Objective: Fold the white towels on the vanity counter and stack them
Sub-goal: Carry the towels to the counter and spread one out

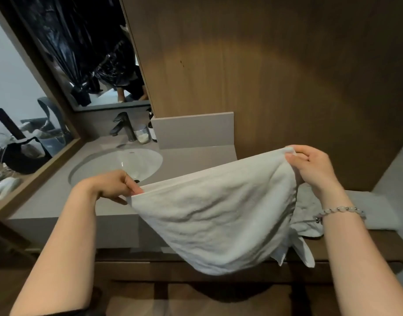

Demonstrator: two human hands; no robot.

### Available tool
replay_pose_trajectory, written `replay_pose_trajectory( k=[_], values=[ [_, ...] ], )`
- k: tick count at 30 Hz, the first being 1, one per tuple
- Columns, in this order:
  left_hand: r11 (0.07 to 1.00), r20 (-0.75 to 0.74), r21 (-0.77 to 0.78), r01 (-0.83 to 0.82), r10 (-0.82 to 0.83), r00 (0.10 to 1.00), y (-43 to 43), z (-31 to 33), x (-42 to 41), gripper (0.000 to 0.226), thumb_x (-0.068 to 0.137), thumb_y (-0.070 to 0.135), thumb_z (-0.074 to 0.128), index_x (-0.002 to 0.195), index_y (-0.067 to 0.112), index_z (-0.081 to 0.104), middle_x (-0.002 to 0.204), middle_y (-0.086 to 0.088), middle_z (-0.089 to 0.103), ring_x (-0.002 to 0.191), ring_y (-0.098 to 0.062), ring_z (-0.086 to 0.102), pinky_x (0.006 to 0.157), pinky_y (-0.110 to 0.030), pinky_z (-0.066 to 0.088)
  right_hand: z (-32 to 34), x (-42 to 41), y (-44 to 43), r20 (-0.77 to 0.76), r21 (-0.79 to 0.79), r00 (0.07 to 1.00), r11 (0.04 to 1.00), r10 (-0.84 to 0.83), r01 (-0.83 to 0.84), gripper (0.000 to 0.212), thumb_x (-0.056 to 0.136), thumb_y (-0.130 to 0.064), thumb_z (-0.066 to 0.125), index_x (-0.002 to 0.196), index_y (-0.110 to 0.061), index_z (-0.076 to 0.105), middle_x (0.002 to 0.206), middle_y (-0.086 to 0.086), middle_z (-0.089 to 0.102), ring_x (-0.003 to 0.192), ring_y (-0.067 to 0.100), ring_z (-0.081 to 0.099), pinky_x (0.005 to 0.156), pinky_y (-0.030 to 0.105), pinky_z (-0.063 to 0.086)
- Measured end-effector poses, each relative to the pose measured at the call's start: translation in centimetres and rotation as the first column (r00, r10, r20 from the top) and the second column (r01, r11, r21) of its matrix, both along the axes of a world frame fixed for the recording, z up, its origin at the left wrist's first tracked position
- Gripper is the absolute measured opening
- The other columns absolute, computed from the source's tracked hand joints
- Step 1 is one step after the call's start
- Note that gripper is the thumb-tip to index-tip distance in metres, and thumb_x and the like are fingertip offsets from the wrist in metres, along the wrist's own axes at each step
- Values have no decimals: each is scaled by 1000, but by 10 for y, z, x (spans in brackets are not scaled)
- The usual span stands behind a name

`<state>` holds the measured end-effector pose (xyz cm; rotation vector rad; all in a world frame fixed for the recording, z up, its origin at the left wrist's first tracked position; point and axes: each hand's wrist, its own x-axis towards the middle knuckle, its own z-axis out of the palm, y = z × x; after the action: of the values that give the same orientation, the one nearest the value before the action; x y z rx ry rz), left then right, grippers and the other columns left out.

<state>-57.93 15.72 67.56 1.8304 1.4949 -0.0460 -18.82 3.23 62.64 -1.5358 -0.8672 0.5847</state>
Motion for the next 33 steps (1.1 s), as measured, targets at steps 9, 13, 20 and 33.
replay_pose_trajectory(
  k=[9, 13, 20, 33],
  values=[
    [996, 19, 90, -13, 12, 1000, 47, -27, -11, 11, 65, 28, 83, 62, 21, 76, 82, 1, 73, 91, -15, 62, 94, -31, 43, -27, -5, 70, -44, -65, 991, 991, -123, 120, 15, 89, -14, 59, 97, -8, 70, 96, 8, 67, 94, 25, 61, 83, 33, 48],
    [975, 180, 189, -114, 80, 980, 98, -48, -6, 15, 83, 19, 69, 69, 12, 69, 82, -7, 69, 87, -22, 60, 81, -25, 43, -38, 1, 121, -56, -92, 984, 983, -167, 161, 15, 89, -16, 59, 97, -11, 70, 94, 4, 65, 91, 21, 58, 77, 29, 43],
    [918, 405, 203, -341, 238, 883, 213, -90, 16, 14, 95, 13, 53, 88, 1, 56, 74, -13, 57, 66, -22, 51, 69, -33, 49, -77, 1, 214, 8, -174, 973, 957, -233, 230, 20, 90, -17, 55, 72, -16, 62, 72, 1, 58, 75, 19, 52, 72, 29, 44],
    [908, 336, 6, -418, 392, 856, 357, -175, 58, 15, 92, 2, 54, 106, 0, 59, 55, -5, 41, 43, -14, 36, 43, -19, 31, -155, 14, 325, -53, -324, 935, 892, -351, 316, 16, 86, -13, 58, 72, -22, 62, 71, -4, 58, 74, 17, 53, 75, 29, 43]
  ],
)
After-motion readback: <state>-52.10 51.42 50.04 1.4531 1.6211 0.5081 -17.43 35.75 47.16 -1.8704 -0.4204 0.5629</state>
